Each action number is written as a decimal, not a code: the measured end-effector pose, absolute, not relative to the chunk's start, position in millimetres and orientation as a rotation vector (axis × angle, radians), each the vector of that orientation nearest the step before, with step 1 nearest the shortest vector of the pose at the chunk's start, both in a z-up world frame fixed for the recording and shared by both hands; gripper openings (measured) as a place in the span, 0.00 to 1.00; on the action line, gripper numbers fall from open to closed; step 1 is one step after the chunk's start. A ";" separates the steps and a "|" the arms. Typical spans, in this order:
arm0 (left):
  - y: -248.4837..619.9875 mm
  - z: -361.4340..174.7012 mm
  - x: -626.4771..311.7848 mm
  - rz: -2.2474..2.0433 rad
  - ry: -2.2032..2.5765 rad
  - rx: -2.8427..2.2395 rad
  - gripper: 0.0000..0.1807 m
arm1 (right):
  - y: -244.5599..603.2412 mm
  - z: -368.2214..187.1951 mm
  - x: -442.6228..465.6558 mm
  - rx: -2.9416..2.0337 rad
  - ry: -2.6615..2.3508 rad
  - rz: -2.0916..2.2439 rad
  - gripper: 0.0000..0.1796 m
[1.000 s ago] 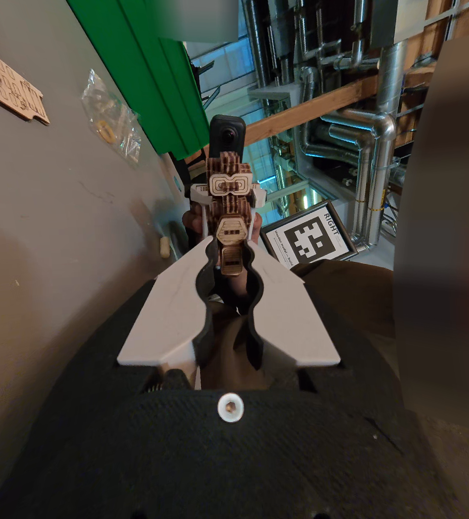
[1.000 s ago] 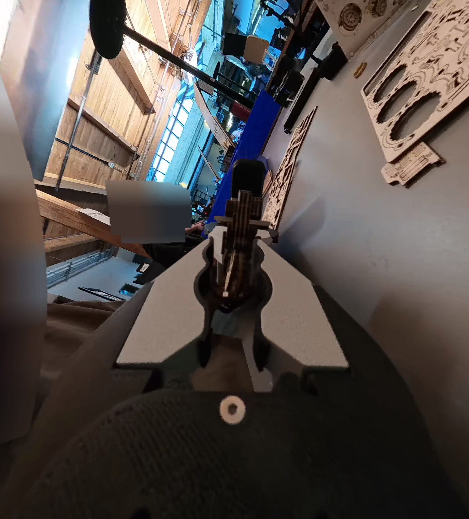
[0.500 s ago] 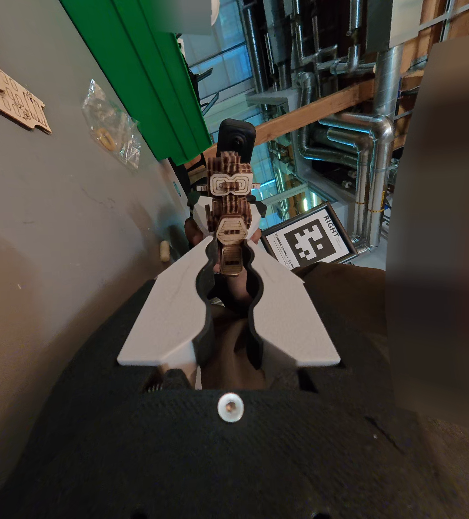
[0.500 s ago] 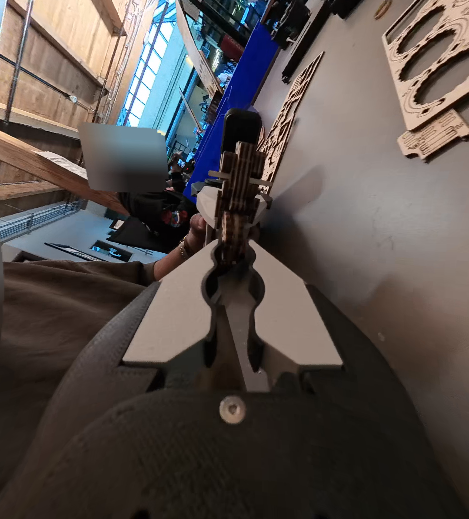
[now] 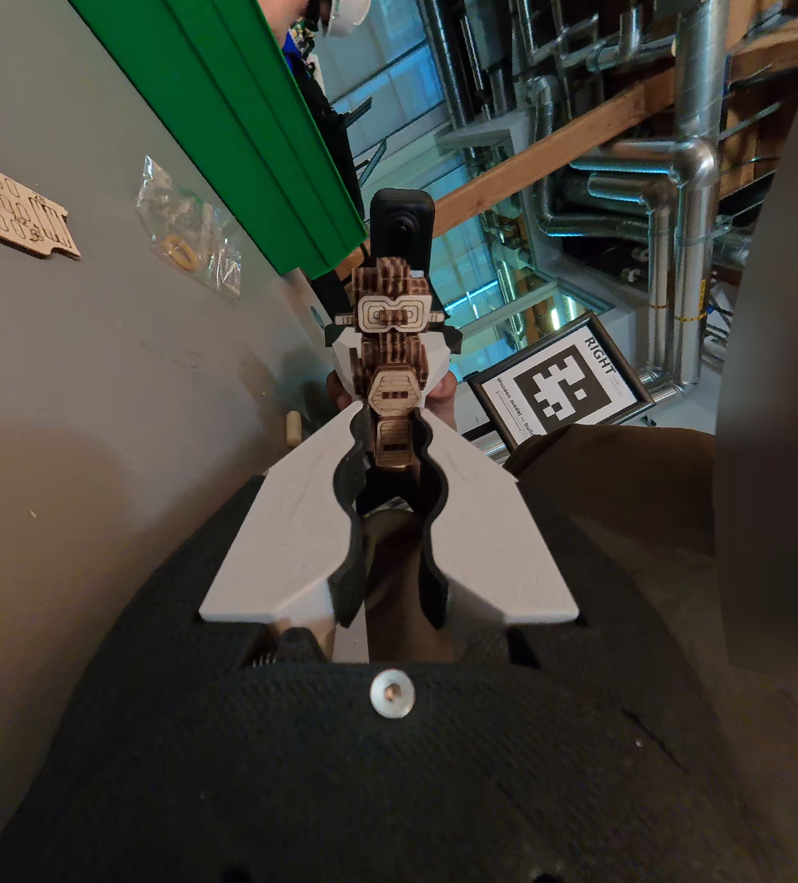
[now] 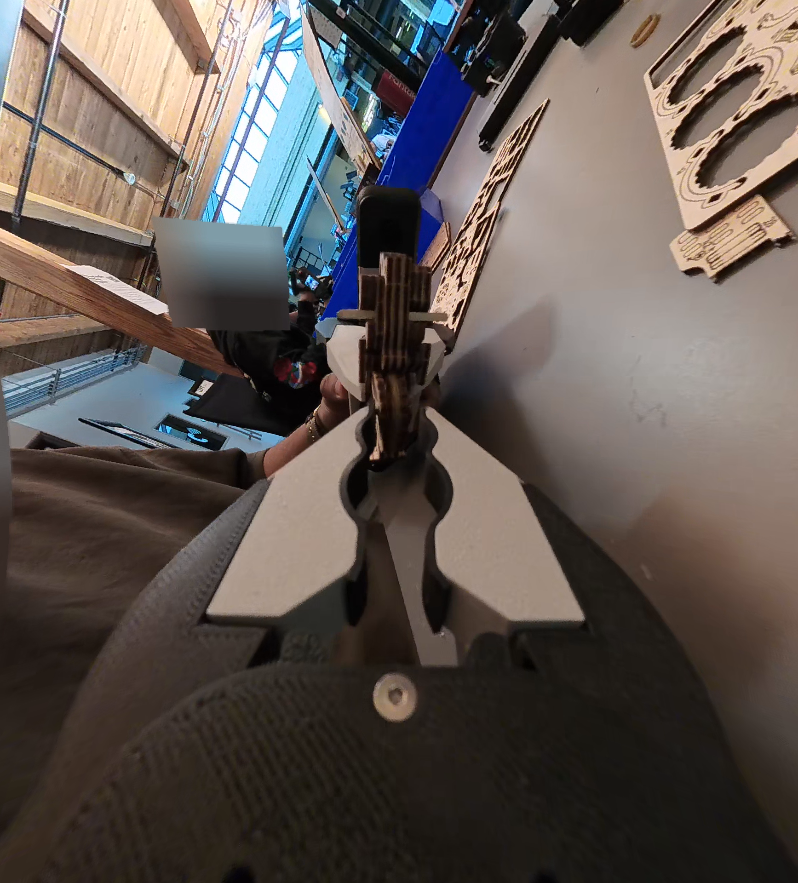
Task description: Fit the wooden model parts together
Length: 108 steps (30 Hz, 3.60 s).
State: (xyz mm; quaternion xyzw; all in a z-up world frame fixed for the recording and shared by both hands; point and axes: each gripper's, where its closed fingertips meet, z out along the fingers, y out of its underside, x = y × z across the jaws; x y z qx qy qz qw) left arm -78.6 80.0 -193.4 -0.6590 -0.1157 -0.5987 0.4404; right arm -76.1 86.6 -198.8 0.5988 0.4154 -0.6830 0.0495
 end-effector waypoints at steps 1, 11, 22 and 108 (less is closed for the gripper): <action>80.1 -193.9 -78.3 -1.483 -0.286 -1.640 0.08 | 86.5 -198.9 -75.7 1.823 1.271 -2.079 0.08; 79.8 -193.0 -76.9 -1.479 -0.272 -1.640 0.08 | 86.5 -197.8 -72.5 1.810 1.308 -2.075 0.08; 78.6 -192.7 -74.7 -1.462 -0.245 -1.656 0.08 | 85.7 -198.3 -70.3 1.799 1.347 -2.066 0.07; 25.3 -139.4 -38.7 -0.982 0.613 -1.352 0.08 | 36.8 -137.2 -36.0 1.288 2.151 -2.477 0.09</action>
